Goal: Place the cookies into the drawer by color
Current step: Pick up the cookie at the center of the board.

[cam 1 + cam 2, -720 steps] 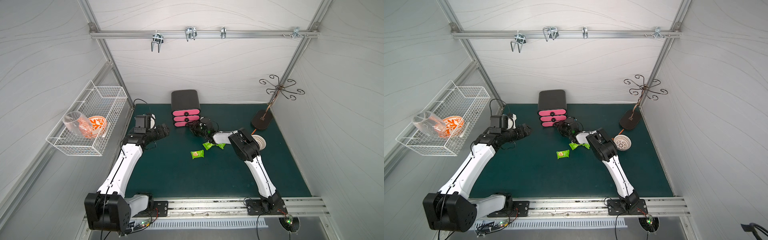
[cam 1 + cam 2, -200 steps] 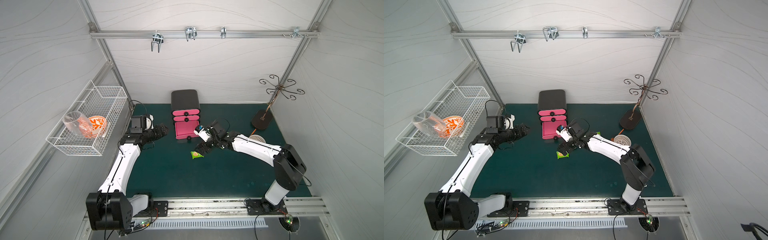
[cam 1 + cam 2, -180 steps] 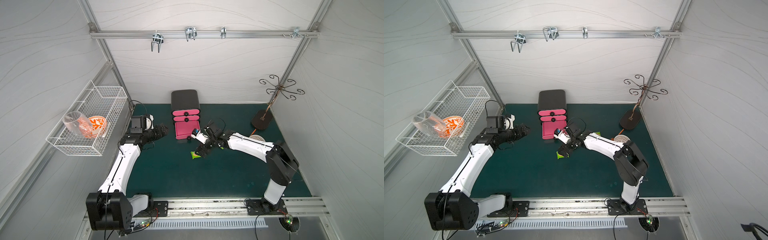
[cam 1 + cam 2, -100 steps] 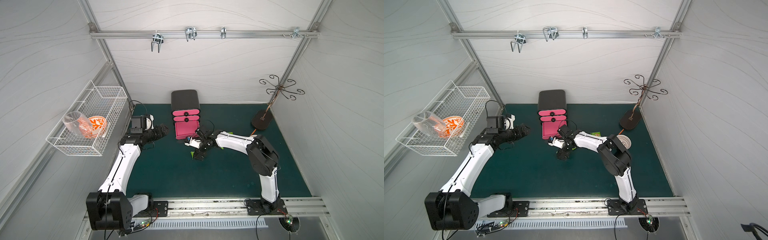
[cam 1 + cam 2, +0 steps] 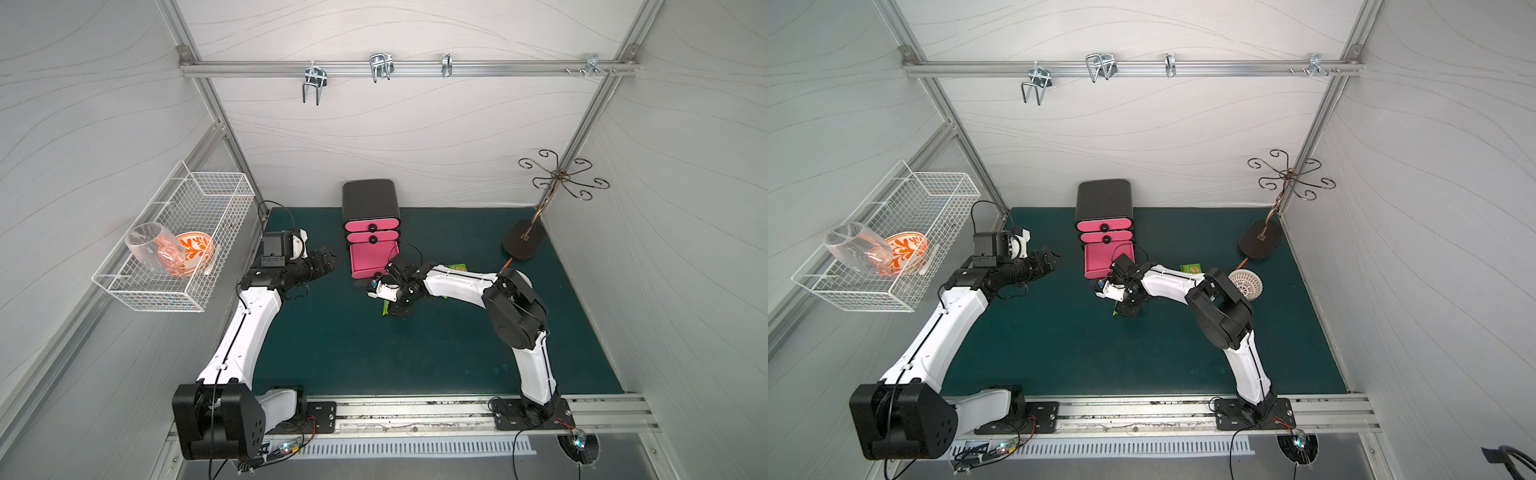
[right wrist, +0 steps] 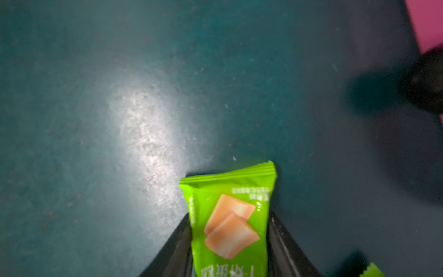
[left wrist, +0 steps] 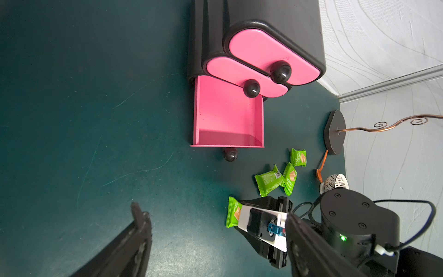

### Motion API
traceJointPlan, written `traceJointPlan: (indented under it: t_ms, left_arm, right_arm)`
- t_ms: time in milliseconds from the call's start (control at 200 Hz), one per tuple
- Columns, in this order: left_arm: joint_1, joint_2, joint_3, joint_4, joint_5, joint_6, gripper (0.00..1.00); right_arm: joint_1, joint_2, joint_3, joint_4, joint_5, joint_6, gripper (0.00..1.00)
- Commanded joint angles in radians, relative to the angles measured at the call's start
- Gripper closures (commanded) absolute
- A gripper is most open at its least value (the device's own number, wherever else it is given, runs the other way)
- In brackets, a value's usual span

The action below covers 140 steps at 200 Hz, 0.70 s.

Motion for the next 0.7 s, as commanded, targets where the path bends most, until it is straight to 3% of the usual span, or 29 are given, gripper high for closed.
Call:
traceJointPlan:
  t_ms: [0, 140, 430, 695]
  left_arm:
    - [0.005, 0.003, 0.008, 0.031, -0.004, -0.002, 0.12]
    - [0.004, 0.002, 0.008, 0.031, -0.007, -0.002, 0.12]
    - [0.005, 0.002, 0.009, 0.027, -0.01, -0.007, 0.12]
    - [0.004, -0.009, 0.008, 0.026, -0.016, -0.005, 0.12]
  right_arm:
    - [0.026, -0.035, -0.059, -0.02, 0.08, 0.03, 0.56]
    - [0.039, -0.113, -0.109, 0.054, 0.115, 0.102, 0.63]
    - [0.014, -0.304, -0.119, 0.236, 0.152, 0.457, 0.63]
    - [-0.042, -0.214, 0.025, 0.26, 0.304, 0.696, 0.63]
